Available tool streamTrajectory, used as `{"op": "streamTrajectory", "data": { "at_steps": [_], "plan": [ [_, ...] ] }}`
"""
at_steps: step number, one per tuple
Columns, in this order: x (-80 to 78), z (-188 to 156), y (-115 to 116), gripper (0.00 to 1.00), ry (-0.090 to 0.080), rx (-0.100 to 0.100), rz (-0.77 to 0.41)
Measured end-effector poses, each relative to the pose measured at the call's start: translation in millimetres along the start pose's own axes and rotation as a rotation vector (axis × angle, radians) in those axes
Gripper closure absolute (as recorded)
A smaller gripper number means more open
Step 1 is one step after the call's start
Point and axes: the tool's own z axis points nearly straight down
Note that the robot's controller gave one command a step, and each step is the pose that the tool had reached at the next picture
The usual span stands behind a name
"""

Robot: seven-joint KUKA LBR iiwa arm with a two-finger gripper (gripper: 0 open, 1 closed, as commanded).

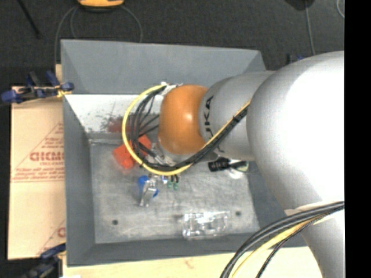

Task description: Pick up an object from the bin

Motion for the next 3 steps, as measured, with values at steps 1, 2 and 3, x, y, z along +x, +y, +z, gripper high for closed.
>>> {"op": "streamTrajectory", "data": {
  "at_steps": [1, 2, 3],
  "plan": [
    [-3.2, -4, 1, 1.0, -0.013, -0.004, 0.002],
    [-2.7, -46, 2, 1.0, 0.005, 0.002, 0.038],
    [-23.1, -139, 33, 1.0, 0.0, 0.0, 0.036]
  ]
}}
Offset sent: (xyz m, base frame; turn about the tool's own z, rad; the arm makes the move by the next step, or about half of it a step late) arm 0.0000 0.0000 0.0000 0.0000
